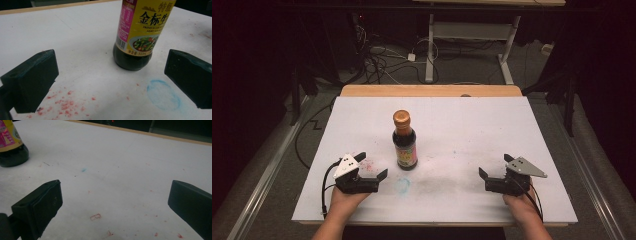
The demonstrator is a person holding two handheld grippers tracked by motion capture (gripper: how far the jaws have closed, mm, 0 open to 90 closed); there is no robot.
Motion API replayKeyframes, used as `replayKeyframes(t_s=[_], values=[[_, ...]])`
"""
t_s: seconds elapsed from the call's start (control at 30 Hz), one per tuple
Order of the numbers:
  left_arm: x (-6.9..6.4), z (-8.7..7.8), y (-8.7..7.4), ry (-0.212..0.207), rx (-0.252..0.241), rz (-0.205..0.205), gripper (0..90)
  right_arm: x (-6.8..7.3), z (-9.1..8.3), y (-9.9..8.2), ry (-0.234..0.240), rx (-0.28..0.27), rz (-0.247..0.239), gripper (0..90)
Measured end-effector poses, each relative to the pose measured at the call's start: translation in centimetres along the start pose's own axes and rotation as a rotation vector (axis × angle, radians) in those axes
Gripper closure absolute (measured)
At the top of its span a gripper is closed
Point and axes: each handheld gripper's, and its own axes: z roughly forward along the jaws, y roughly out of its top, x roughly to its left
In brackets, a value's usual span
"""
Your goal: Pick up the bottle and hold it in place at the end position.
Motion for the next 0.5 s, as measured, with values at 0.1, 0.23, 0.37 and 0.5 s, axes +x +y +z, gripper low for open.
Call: replayKeyframes(t_s=[0.1,0.23,0.37,0.5], values=[[0.06,0.05,0.02,-0.006,0.008,0.001,0.0,-0.16,-0.12,0.04,-0.006,-0.011,0.019,0.0],[0.05,0.06,0.05,-0.01,0.009,0.001,0.0,-0.2,-0.32,0.0,-0.011,-0.02,0.017,0.0],[0.11,-0.2,-0.01,-0.004,0.015,0.002,0.0,-0.17,-0.32,0.06,-0.006,-0.023,0.018,0.0],[0.02,-0.22,-0.03,-0.009,0.014,-0.005,0.0,-0.12,-0.26,0.17,0.01,-0.026,0.019,0.0]])
